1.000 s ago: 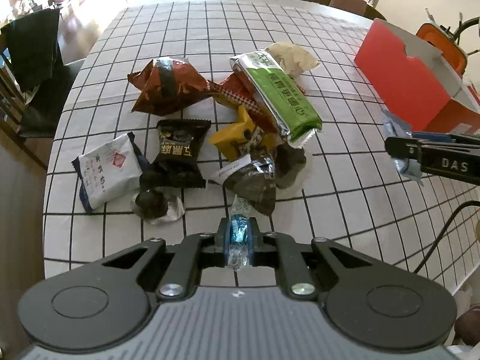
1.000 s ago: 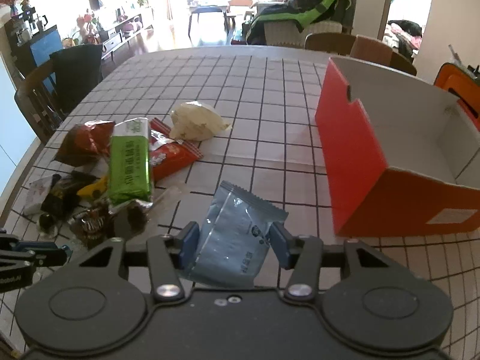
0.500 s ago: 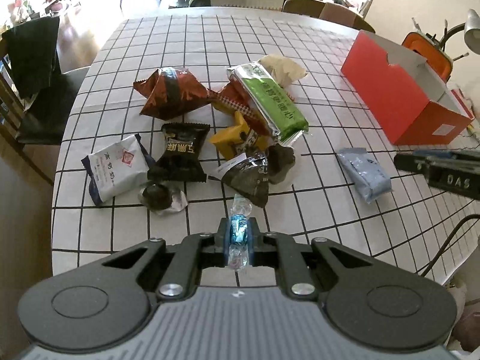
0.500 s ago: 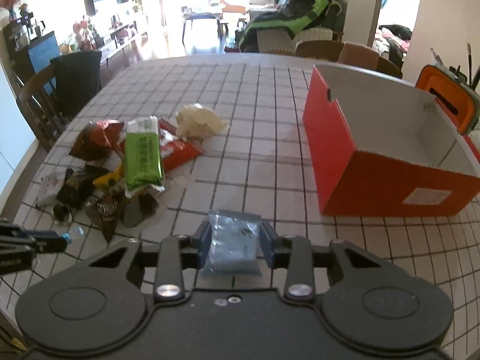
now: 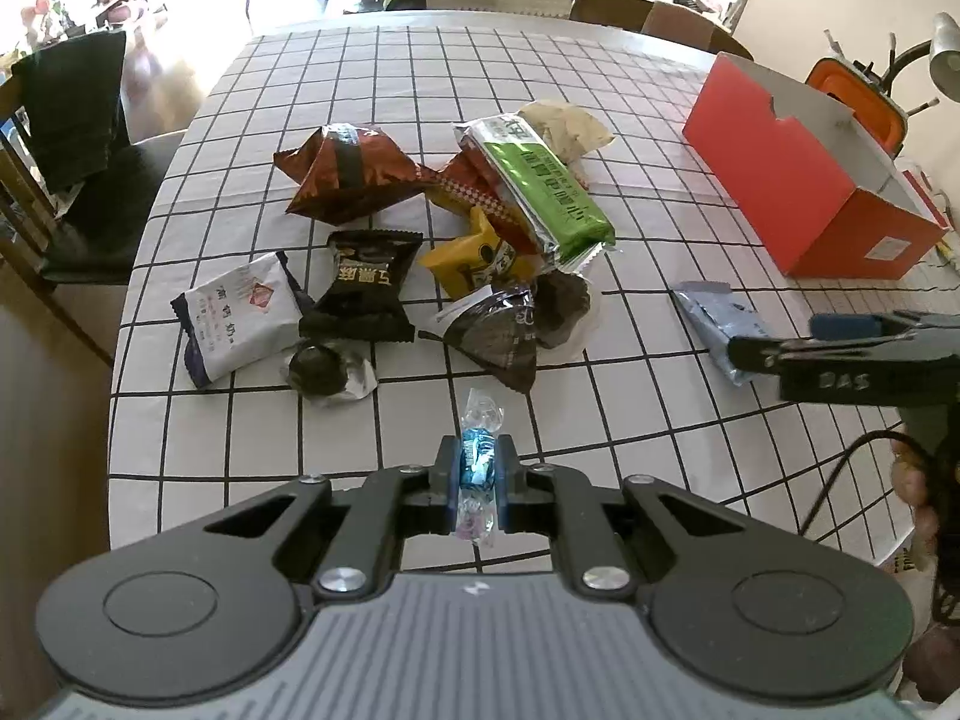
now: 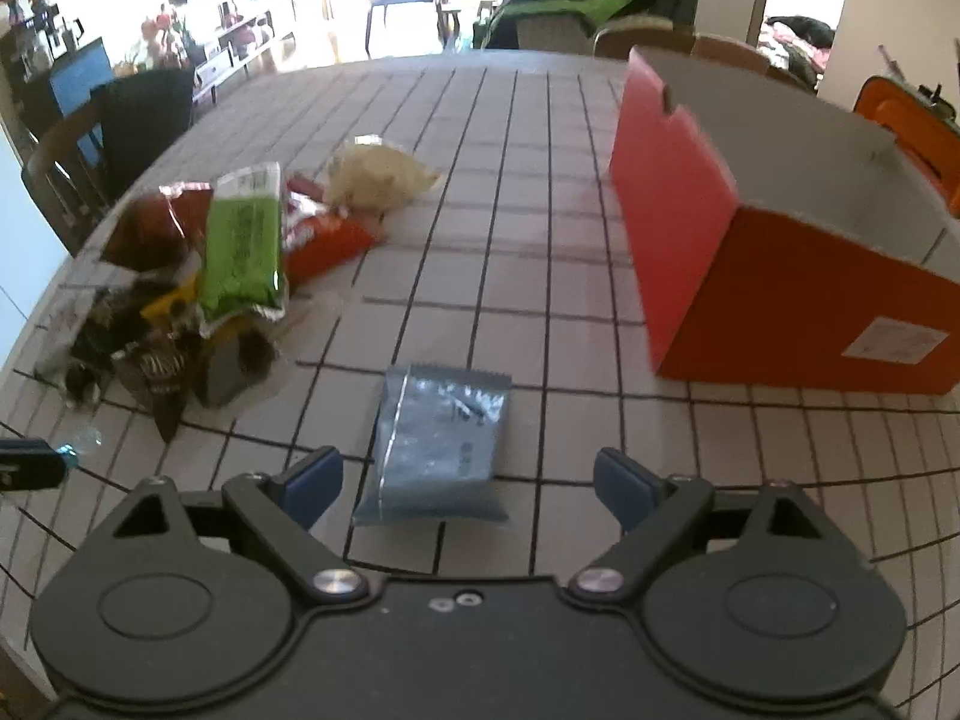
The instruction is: Organize snacks
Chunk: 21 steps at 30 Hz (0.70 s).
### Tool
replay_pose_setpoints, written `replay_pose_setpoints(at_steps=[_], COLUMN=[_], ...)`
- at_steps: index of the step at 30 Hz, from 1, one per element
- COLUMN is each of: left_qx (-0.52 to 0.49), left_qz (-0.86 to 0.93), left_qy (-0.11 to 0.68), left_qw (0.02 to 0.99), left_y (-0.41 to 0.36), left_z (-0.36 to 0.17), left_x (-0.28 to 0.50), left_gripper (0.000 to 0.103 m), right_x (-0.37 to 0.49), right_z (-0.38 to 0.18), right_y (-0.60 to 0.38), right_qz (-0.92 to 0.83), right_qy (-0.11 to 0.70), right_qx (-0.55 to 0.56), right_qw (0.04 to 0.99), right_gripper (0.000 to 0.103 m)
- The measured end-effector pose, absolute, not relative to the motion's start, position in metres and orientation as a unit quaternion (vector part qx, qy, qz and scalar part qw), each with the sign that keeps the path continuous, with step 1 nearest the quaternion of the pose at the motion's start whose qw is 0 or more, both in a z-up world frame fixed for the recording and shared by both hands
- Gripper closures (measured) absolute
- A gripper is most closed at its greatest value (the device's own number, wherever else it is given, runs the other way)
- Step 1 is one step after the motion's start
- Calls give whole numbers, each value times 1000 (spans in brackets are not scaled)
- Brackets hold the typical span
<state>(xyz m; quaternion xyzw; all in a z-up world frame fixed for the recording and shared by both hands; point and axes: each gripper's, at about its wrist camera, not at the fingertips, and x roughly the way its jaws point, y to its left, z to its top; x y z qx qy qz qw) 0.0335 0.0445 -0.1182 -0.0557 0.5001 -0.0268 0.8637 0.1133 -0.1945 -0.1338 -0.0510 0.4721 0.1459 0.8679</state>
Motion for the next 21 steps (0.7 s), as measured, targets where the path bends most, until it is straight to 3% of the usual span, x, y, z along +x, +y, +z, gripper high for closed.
replay_pose_setpoints(at_steps=[10,12,21], left_qx=[-52,-53,-64], left_qz=[-27,-26,-29], left_qy=[499,498,488], left_qw=[864,865,870], left_y=[41,42,40], left_z=[-118,-117,-108], left_x=[31,30,29], left_gripper=[92,92,92], right_x=[115,116,109], right_z=[-154,-153,-128], right_y=[-184,-185,-197], right_qz=[143,142,140], right_qy=[489,486,474], right_qx=[-65,-66,-45], right_qw=[858,860,868], right_gripper=[34,45,48])
